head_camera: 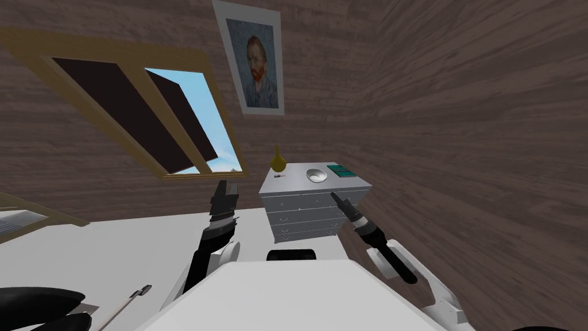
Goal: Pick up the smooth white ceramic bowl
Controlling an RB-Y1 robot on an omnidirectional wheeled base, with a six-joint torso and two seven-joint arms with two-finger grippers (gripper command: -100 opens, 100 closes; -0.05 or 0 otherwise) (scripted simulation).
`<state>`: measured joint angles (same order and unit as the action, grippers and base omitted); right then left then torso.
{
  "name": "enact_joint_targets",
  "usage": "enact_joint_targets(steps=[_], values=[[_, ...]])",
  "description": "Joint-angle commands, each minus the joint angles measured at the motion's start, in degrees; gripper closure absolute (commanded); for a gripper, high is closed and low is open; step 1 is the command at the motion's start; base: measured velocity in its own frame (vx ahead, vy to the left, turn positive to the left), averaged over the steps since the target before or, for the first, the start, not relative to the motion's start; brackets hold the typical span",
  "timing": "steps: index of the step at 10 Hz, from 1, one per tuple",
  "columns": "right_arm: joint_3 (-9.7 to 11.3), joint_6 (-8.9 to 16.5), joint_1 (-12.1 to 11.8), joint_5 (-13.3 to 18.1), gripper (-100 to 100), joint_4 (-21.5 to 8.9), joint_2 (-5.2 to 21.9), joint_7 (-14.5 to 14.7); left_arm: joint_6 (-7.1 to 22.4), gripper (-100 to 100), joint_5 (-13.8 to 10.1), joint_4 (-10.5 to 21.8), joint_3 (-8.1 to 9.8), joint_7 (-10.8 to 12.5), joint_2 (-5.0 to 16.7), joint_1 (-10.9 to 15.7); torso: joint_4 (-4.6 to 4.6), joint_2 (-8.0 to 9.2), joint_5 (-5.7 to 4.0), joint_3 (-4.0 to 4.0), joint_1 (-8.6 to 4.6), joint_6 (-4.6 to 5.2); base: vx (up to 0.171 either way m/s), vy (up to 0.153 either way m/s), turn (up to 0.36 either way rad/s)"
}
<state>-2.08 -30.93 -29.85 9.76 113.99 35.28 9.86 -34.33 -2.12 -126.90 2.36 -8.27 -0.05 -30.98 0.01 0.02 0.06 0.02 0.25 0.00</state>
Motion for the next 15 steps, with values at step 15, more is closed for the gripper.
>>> enact_joint_targets(steps=[15], values=[[-4.07,-1.97,-3.30,7.70,-100,-8.55,25.42,-1.06,0.00,0,0.00,0.00,0.00,0.00,0.00,0.00,0.00,-0.04,0.02,-0.02,0.06,-0.01,-0.003,0.062,-0.005]])
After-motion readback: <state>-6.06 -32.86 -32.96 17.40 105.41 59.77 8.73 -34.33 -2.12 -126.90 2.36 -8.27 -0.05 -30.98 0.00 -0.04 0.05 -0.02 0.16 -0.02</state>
